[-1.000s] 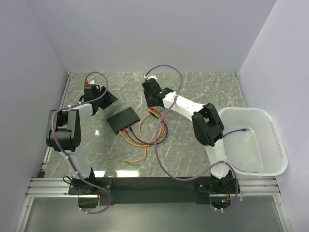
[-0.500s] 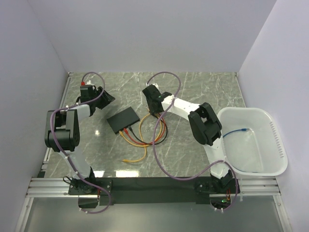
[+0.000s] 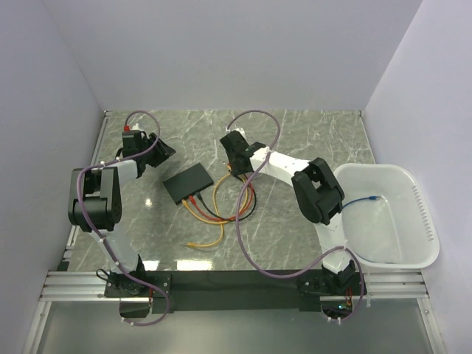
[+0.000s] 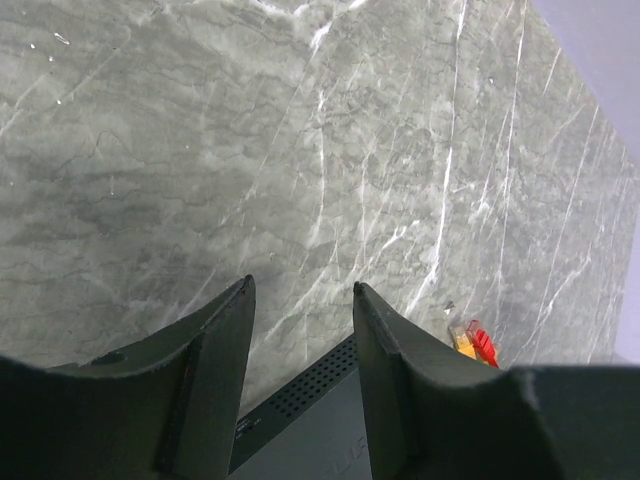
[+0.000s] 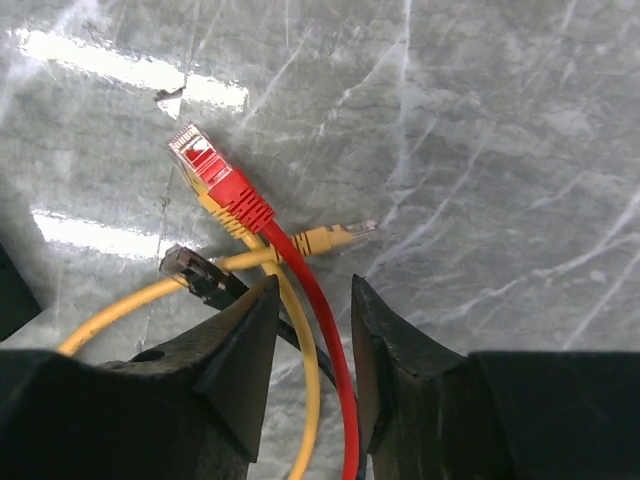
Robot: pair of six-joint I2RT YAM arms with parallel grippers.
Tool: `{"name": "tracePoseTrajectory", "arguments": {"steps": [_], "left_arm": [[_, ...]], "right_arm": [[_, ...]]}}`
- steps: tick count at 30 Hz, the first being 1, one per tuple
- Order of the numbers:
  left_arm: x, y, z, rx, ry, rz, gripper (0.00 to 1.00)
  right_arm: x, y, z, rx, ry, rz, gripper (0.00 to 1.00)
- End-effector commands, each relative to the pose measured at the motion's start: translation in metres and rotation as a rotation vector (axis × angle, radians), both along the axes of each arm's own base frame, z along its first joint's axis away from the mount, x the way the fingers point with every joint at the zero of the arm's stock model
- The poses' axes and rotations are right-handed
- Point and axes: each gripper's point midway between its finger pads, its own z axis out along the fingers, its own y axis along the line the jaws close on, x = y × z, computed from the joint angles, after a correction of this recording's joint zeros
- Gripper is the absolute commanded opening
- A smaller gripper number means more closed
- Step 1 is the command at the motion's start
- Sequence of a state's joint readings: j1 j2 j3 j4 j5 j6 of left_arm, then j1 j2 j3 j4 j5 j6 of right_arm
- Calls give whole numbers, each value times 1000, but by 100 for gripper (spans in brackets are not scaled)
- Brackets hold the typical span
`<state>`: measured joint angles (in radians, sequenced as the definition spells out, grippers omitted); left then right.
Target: Insert the plug into the switch port
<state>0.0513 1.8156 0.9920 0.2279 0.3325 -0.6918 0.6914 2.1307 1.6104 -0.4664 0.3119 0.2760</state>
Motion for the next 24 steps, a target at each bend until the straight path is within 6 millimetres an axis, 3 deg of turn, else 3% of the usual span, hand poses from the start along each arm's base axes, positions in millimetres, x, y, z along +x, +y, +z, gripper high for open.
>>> {"name": "tracePoseTrajectory", "arguments": {"steps": [1, 8, 16, 24], "left_arm": [[5, 0, 19, -1, -66, -14, 50], [5, 1, 19, 0, -66, -11, 49], [4, 1, 19, 3, -66, -9, 49], [4, 3, 19, 1, -64, -6, 48]], "right_arm": [[7, 13, 59, 76, -134, -1, 43], [-18, 54, 74, 166, -108, 93, 46], [-47, 106, 36, 235, 47, 191, 47], [-52, 111, 17, 197, 98, 192, 48]]}}
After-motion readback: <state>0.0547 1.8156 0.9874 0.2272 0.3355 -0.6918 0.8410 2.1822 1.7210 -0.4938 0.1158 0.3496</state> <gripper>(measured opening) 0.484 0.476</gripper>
